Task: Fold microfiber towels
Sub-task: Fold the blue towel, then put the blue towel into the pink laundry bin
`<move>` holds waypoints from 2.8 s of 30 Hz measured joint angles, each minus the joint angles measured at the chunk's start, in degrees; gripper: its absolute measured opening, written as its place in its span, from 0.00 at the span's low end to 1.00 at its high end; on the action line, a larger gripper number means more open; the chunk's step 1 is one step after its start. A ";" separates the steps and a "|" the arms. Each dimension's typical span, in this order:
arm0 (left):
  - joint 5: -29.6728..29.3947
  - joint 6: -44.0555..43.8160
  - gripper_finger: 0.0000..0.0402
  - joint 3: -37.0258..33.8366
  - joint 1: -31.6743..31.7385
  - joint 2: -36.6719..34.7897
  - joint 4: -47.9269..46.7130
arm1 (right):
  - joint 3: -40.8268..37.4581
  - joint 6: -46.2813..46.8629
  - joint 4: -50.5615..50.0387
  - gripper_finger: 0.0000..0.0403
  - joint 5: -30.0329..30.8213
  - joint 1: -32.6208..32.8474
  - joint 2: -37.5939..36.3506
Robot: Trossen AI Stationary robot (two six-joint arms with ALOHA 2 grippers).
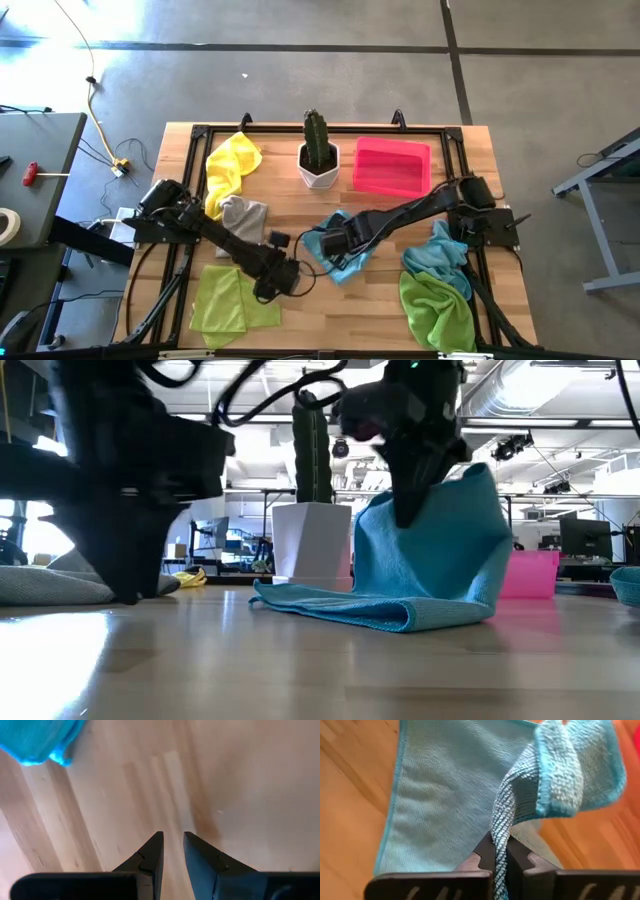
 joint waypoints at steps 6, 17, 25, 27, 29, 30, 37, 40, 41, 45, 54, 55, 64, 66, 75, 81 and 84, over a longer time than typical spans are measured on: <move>-3.46 -0.50 0.16 -0.02 -3.36 0.00 0.00 | 1.15 -0.53 5.33 0.00 0.34 0.35 2.56; -9.64 -3.58 0.16 -0.02 -8.08 -0.02 0.25 | -4.21 0.58 21.38 0.00 3.71 2.25 2.56; -9.96 -4.17 0.16 -0.02 -8.38 -0.02 0.27 | -4.39 1.30 23.96 0.01 3.63 4.04 2.56; -10.51 -4.18 0.16 -0.02 -8.36 -0.02 0.27 | -4.39 1.48 24.06 0.05 3.62 4.33 2.56; -10.74 -4.17 0.16 -0.02 -8.36 -0.02 0.27 | -4.39 1.74 24.21 0.11 3.56 4.52 2.56; -10.75 -4.17 0.16 -0.02 -8.36 -0.02 0.27 | -4.39 1.74 24.67 0.15 3.50 4.61 2.56; -10.75 -4.17 0.16 -0.02 -8.36 -0.02 0.27 | -3.31 1.50 25.18 0.37 3.72 4.54 2.56; -10.75 -4.17 0.16 -0.02 -8.36 -0.02 0.22 | -0.26 -0.46 20.27 0.39 3.84 4.11 2.56; -10.75 -4.17 0.16 -0.02 -8.36 -0.02 0.22 | 1.15 -1.14 17.93 0.39 4.07 4.07 2.56; -11.66 -4.17 0.16 -0.02 -8.31 -0.02 0.22 | 7.93 -4.69 9.33 0.39 8.01 4.09 2.56; -14.55 -4.48 0.16 -0.23 -8.31 -0.04 0.71 | 8.90 5.16 -11.19 0.39 18.54 5.75 2.45; -14.90 -4.39 0.16 -0.52 -8.31 -0.09 1.28 | 7.06 6.25 -10.21 0.39 17.27 5.99 2.46; -16.28 1.20 0.16 -1.38 -7.07 -0.09 8.34 | -7.39 7.05 9.49 0.39 4.98 8.84 2.49; -16.28 2.82 0.16 -1.38 -6.53 -0.09 9.89 | -9.79 5.90 13.29 0.39 2.86 9.01 2.49; -16.53 4.63 0.16 -1.38 -3.28 -0.09 12.69 | -7.75 -1.41 2.91 0.39 5.42 9.61 0.52; -16.87 7.02 0.16 -0.39 -0.97 -0.07 16.95 | -6.95 0.86 -9.10 0.39 11.40 10.31 -5.73; -17.06 7.74 0.16 1.69 0.44 -0.07 16.99 | -8.70 4.51 -11.40 0.39 16.27 11.05 -9.28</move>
